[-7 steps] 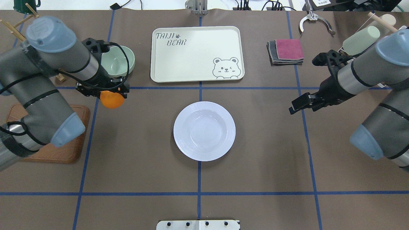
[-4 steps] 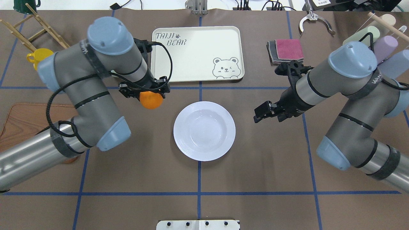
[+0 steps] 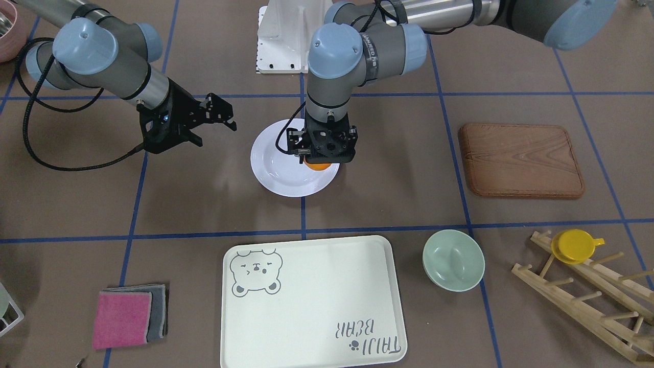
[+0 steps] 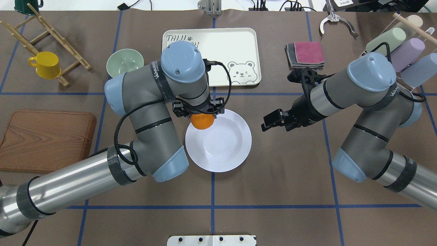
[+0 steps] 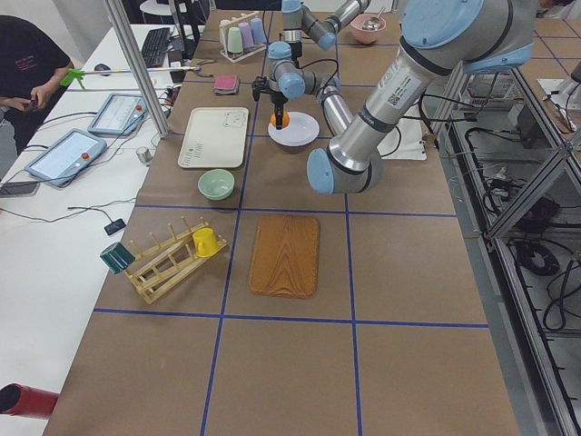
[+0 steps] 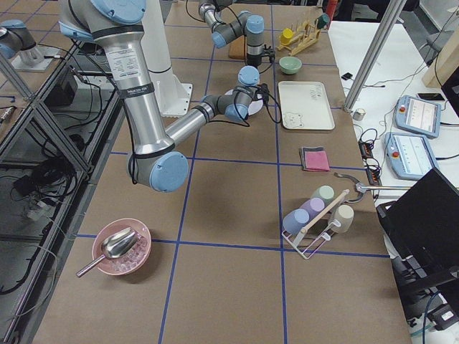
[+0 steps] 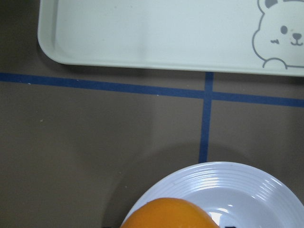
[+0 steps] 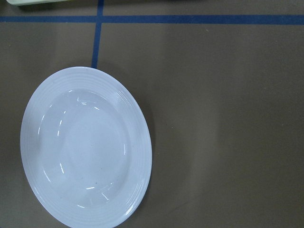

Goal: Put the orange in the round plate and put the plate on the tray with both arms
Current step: 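Carry the orange onto the white plate with the left gripper while the right approaches, then release the orange on the plate and raise the left arm away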

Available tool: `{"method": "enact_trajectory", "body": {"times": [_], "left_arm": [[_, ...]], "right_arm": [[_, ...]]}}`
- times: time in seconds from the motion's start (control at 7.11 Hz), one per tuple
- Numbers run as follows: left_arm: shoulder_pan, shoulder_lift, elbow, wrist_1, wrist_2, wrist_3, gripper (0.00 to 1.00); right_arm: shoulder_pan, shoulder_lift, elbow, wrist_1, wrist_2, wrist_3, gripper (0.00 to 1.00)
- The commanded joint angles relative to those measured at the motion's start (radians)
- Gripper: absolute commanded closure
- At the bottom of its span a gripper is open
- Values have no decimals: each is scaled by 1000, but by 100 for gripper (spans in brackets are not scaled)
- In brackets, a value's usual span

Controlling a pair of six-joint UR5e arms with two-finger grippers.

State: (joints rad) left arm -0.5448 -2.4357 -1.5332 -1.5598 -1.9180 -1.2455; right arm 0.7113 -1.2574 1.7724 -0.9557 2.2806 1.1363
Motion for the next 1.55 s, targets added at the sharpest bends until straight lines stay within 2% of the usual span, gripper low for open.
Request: {"method": "enact_trajectory", "body": {"times": [0.0,0.14,0.28,0.42,0.7,0.84,1.12,1.27,1.41], "left_arm": [[83,7,4,-29,48,-2,69],[103,13,4,-51,50,-2,64],[111,24,4,-60,50,0,12],[111,24,2,-60,51,0,2],[57,24,-27,-48,45,20,1],[5,44,-80,-4,16,94,1],[-168,174,-244,116,-85,348,1],[-279,257,-278,113,-145,491,1],[-378,317,-278,113,-204,656,1]], "right_arm": [[0,-10,-22,75,7,16,0],[-1,-10,-22,106,5,19,0],[0,-11,-27,157,5,57,0],[-1,-8,-60,260,2,132,0],[-6,25,-282,626,-26,303,0],[-27,36,-313,708,-83,394,0],[-84,58,-315,753,-209,485,0],[-95,56,-336,823,-237,540,0],[-101,59,-341,828,-242,584,0]]}}
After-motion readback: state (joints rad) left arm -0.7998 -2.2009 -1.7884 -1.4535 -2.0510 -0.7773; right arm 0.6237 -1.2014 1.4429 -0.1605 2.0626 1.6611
